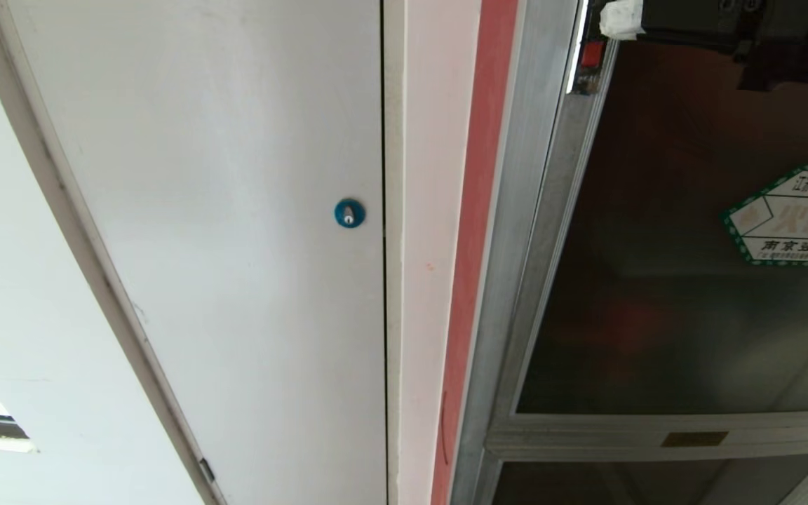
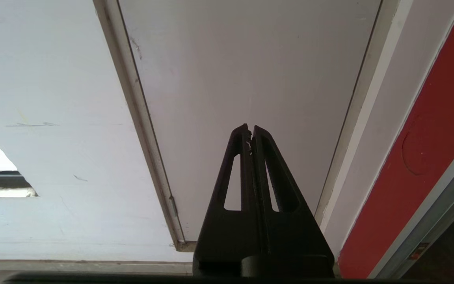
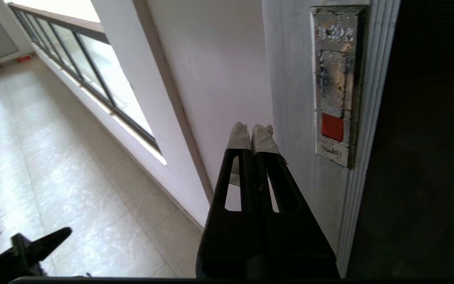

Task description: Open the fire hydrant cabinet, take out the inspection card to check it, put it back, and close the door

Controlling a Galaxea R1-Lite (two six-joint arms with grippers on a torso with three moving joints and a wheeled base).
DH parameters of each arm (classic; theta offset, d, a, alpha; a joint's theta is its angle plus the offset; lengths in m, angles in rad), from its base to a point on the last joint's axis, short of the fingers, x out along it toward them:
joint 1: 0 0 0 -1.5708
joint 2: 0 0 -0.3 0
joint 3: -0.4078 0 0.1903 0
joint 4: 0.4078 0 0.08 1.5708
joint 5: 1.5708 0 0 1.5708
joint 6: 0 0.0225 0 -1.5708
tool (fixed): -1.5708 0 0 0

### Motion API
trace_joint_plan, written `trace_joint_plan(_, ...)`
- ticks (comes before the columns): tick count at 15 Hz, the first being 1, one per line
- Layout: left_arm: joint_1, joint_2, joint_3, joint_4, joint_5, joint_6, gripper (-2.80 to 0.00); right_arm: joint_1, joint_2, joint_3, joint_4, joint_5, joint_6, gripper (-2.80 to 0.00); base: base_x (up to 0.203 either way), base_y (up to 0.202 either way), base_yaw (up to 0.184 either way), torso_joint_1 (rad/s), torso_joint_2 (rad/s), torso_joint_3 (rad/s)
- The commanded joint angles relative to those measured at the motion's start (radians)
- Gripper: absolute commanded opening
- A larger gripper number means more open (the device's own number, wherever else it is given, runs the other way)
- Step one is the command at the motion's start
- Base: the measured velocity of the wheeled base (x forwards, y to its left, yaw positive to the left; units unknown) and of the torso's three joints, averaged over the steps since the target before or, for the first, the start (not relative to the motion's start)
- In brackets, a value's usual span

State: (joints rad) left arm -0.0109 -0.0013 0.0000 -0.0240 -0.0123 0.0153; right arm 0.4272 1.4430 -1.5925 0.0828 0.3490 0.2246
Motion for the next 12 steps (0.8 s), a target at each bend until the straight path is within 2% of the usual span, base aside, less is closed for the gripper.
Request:
trace_joint_plan(1, 0.0, 0.001, 0.014, -0.001, 0.0, 0.0, -2.8, -0.004, 0.03, -0.006, 0.0, -0.024, -0.013, -2.8, 0.0, 0.0, 0.0, 0.0, 0.0, 0.0)
trace_joint_plan(7, 0.0, 0.001, 0.012, -0.001, 0.0, 0.0, -2.8, -0.035, 0.069, -0.036, -0.005, -0.03, -0.013, -2.8, 0.0, 0.0, 0.0, 0.0, 0.0, 0.0)
trace_joint_plan(9, 0.0, 0.001, 0.012, -0.001, 0.0, 0.0, -2.8, -0.036, 0.087, -0.058, -0.006, -0.068, -0.014, -2.8, 0.0, 0.0, 0.0, 0.0, 0.0, 0.0)
trace_joint_plan(12, 0.0, 0.001, 0.014, -0.001, 0.0, 0.0, -2.8, -0.038, 0.092, -0.06, -0.007, -0.076, -0.014, -2.8, 0.0, 0.0, 0.0, 0.0, 0.0, 0.0)
